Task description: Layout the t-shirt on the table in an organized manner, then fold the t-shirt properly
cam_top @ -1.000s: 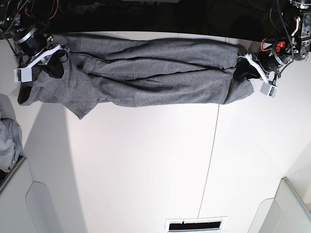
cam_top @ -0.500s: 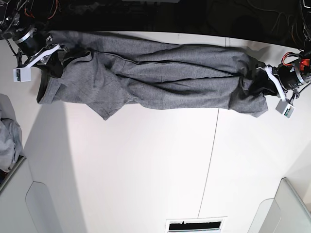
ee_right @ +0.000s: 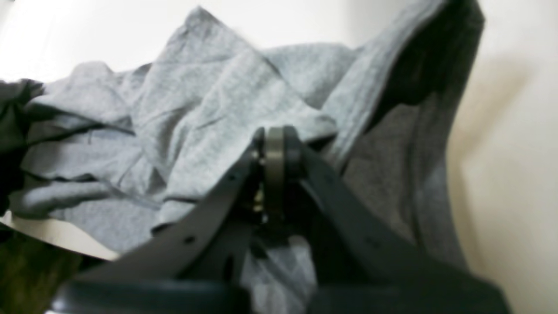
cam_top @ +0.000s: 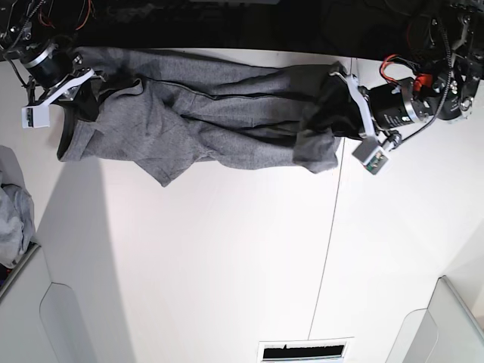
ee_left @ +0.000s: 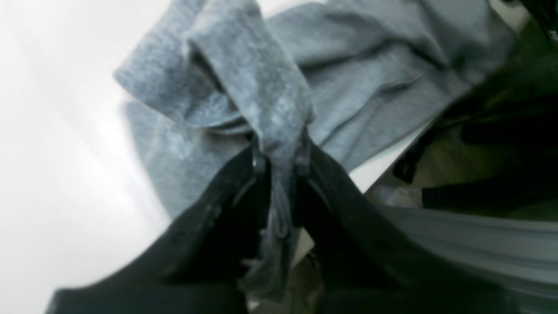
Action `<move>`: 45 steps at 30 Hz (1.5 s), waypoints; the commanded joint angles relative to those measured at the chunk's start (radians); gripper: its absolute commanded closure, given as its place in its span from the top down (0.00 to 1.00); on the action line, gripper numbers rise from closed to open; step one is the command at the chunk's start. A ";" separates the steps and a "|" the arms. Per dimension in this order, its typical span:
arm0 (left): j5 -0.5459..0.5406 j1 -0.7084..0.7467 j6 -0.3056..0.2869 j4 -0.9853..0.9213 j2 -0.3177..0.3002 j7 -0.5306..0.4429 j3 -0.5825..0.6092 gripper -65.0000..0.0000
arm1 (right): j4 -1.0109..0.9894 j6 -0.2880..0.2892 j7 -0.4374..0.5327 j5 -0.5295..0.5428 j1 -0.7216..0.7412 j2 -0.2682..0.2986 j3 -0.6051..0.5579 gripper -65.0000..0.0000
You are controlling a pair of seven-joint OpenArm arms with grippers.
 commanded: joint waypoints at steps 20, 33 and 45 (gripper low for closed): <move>0.120 -0.020 0.061 0.006 0.293 -0.107 0.111 0.45 | 0.014 0.011 0.019 0.012 0.000 0.011 0.005 0.00; 0.054 0.006 0.039 0.007 0.202 -0.047 -0.060 0.45 | 0.005 0.011 0.010 0.095 0.038 0.156 0.203 0.00; 0.074 0.005 0.035 0.007 0.186 -0.054 -0.090 0.45 | -0.298 0.066 -0.005 0.220 0.059 0.215 0.056 0.69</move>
